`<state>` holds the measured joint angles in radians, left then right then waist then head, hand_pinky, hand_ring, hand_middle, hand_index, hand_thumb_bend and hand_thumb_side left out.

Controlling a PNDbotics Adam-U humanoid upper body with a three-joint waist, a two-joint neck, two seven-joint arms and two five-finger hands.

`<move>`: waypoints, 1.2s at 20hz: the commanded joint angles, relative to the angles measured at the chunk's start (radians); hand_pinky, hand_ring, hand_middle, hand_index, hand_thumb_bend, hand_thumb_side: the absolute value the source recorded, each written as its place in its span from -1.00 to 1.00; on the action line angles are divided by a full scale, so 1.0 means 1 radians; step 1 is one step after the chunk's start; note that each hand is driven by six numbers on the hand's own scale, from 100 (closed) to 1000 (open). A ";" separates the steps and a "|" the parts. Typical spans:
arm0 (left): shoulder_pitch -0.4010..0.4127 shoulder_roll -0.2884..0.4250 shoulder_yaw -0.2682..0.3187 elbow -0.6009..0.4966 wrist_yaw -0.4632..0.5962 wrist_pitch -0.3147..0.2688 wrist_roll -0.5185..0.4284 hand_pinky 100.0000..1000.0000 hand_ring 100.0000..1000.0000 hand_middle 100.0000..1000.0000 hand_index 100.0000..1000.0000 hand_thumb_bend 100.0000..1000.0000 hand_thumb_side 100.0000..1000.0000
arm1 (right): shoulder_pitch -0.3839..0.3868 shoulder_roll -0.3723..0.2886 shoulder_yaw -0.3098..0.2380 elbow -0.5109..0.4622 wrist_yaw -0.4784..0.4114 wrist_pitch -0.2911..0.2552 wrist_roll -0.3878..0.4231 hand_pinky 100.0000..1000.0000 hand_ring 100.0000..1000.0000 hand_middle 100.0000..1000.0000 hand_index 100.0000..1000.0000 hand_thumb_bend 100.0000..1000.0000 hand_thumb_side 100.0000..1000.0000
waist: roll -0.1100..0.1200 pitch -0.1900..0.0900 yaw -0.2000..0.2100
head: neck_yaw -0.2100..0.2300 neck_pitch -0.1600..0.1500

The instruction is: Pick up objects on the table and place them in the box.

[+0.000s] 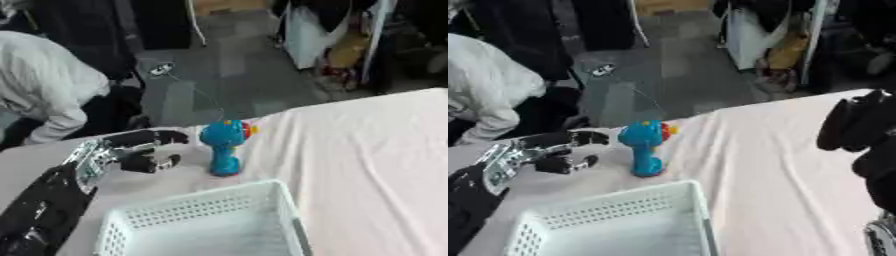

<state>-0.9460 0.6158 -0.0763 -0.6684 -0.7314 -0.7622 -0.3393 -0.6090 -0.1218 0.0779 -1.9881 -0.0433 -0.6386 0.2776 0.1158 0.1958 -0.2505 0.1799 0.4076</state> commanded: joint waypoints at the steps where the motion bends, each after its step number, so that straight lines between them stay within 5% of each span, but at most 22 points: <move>1: -0.025 0.026 0.019 0.001 -0.013 -0.031 -0.004 1.00 1.00 1.00 1.00 0.92 1.00 | -0.008 -0.009 0.003 -0.012 -0.009 -0.001 0.007 -0.50 -0.29 -0.25 -0.12 -1.00 1.00 | -0.003 -0.011 -0.001 | 0.009 -0.016; 9: -0.033 0.017 0.031 0.018 -0.023 -0.036 0.061 1.00 1.00 1.00 1.00 0.90 1.00 | -0.010 -0.003 0.005 -0.012 -0.019 -0.001 0.016 -0.50 -0.29 -0.25 -0.12 -1.00 1.00 | 0.000 -0.005 -0.012 | 0.015 -0.035; 24: -0.048 0.002 0.038 0.046 -0.095 -0.036 0.105 1.00 1.00 1.00 1.00 0.96 1.00 | -0.021 0.004 0.010 -0.012 -0.032 -0.002 0.029 -0.50 -0.29 -0.25 -0.12 -1.00 1.00 | 0.007 0.007 -0.031 | 0.049 -0.010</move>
<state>-0.9706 0.5971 -0.0512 -0.6170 -0.8202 -0.7998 -0.2388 -0.6154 -0.1210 0.0843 -1.9881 -0.0704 -0.6400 0.3037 0.1265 0.2172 -0.2816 0.2147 0.3959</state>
